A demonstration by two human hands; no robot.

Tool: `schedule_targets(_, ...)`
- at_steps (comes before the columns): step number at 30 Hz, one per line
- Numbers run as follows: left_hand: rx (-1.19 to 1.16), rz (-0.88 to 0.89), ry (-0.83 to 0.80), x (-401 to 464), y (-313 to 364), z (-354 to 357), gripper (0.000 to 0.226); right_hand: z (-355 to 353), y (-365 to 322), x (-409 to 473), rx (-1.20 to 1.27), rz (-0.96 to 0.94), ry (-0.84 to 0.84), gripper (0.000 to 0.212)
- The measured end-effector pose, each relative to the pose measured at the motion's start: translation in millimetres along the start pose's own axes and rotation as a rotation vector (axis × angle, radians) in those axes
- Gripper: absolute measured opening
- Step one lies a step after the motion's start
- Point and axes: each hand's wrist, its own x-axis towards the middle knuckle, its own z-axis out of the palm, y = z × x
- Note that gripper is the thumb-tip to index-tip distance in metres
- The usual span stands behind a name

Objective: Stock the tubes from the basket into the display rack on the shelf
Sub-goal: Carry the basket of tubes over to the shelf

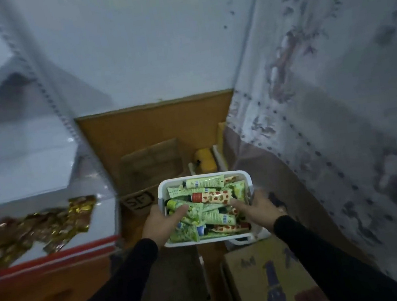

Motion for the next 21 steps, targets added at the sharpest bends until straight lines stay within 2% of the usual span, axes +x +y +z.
schedule_targets(2,-0.059,-0.023,0.102,-26,-13,-37,0.052,33,-20,12,-0.070,-0.028,-0.096,0.072)
schedule_targets(3,-0.065,-0.036,0.138,-33,-21,-52,0.052,47,-26,18,-0.103,-0.044,-0.127,0.076)
schedule_targets(6,-0.116,-0.085,0.259,-70,-57,-112,0.075,109,-56,26,-0.189,-0.089,-0.273,0.083)
schedule_targets(7,-0.129,-0.092,0.298,-87,-70,-132,0.072,135,-66,29,-0.220,-0.119,-0.327,0.083)
schedule_targets(9,-0.172,-0.063,0.359,-127,-91,-169,0.046,186,-90,22,-0.274,-0.166,-0.432,0.084)
schedule_targets(10,-0.190,-0.066,0.396,-144,-103,-186,0.041,214,-101,19,-0.291,-0.178,-0.484,0.082)
schedule_targets(12,-0.227,-0.103,0.483,-179,-130,-221,0.050,273,-120,8,-0.342,-0.216,-0.582,0.078)
schedule_targets(15,-0.255,-0.199,0.611,-224,-194,-278,0.070,366,-141,-12,-0.408,-0.254,-0.670,0.092)
schedule_targets(17,-0.291,-0.275,0.686,-256,-238,-316,0.090,426,-156,-35,-0.455,-0.301,-0.760,0.089)
schedule_targets(19,-0.326,-0.309,0.760,-292,-270,-353,0.094,482,-174,-70,-0.496,-0.339,-0.830,0.082)
schedule_targets(21,-0.329,-0.336,0.823,-328,-290,-386,0.088,536,-188,-101,-0.506,-0.367,-0.894,0.072)
